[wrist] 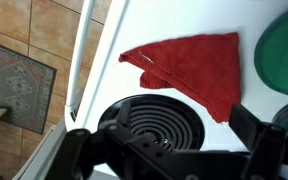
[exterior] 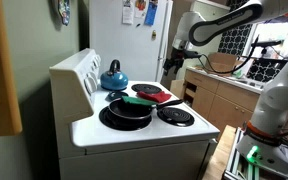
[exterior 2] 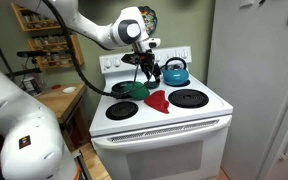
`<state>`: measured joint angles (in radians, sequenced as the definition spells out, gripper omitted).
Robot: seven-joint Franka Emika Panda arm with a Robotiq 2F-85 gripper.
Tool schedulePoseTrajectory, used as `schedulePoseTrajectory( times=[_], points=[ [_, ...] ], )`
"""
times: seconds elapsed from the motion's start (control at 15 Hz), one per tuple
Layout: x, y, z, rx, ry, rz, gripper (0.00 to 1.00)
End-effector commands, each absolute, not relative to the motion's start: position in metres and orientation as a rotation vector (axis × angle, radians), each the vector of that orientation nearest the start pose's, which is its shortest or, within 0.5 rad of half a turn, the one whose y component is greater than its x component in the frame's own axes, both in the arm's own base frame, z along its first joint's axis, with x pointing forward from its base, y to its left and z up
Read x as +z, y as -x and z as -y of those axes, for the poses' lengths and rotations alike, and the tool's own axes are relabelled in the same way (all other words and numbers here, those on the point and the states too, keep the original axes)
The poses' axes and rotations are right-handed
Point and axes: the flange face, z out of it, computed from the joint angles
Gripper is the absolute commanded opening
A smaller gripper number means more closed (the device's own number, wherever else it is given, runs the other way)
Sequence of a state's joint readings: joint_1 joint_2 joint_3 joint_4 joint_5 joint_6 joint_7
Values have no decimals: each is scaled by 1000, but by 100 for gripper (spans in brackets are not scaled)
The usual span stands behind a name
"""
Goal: Unfold the red towel on the stove
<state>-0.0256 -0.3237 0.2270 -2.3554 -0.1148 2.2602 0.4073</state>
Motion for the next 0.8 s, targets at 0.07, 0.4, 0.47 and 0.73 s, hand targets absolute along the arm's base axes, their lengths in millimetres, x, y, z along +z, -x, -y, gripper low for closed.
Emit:
schedulePoseTrajectory(
  times=[0.07,0.4,0.47,0.73],
  points=[
    [475,-460,-95,-415,3202,-234,100],
    [475,-465,-96,-408,3207,-237,100],
    [475,-483,-97,-392,3217,-174,100],
    [471,-539,-106,-401,3180,98,100]
  ],
)
